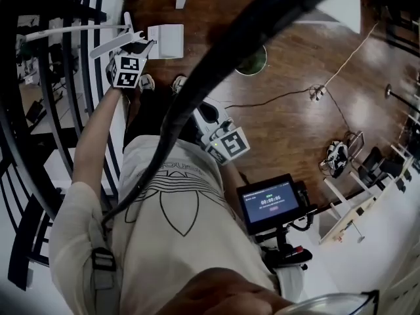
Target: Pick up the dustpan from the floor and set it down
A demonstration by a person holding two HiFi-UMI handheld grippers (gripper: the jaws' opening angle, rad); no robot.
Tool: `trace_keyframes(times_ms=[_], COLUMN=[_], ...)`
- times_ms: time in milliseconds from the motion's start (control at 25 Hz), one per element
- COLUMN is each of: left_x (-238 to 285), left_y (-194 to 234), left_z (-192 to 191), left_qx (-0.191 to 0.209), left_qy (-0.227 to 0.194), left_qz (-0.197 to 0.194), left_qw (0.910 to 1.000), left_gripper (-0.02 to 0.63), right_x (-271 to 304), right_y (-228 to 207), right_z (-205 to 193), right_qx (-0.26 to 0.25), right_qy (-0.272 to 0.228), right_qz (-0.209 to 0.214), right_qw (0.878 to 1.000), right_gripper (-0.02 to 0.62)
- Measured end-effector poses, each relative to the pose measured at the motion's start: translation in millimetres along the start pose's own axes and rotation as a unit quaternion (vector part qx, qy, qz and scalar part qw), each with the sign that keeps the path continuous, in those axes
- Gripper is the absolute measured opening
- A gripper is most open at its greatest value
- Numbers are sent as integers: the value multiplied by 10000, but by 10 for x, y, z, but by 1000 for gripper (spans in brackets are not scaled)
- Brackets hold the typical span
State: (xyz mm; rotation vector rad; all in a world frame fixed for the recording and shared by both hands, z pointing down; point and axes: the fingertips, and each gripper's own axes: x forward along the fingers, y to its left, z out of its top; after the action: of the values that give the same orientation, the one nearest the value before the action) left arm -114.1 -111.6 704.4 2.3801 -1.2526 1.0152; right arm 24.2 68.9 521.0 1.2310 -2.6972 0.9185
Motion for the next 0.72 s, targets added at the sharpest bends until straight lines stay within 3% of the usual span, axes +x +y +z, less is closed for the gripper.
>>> trace_keyframes(times_ms=[120,160,200,240,360,480,600,720], left_x=[-301,-441,-617,-813,-1380,-1782,-1940,-1996], left_y=[-176,-214,-267,-358,-774,-1013,-1016,-960], left_z=[-170,-160,-111,-18,477,936,1126,1204], left_qx=[113,197,224,169,-338,-994,-1667,-1528], left_qy=[-17,-33,-101,-264,-1029,-1515,-1904,-2214], left_qz=[-39,29,60,-42,-957,-1461,-1637,-1464], left_qw=[9999,9998,9997,9995,9895,9725,9535,9520], left_gripper=[418,348,126,20,20,21,21,21], right_x=[20,45,68,88,153,218,328,449], right_y=[-77,-98,-93,-60,115,248,359,468], right_z=[61,115,190,278,501,565,570,596], right_qx=[-277,-368,-449,-529,-790,-919,-1122,-1389], right_qy=[-147,-236,-357,-487,-707,-589,-493,-474], right_qz=[121,175,249,342,611,652,729,884], right_qw=[9994,9989,9980,9968,9925,9919,9898,9852], right_gripper=[3,3,3,3,2,0,0,0])
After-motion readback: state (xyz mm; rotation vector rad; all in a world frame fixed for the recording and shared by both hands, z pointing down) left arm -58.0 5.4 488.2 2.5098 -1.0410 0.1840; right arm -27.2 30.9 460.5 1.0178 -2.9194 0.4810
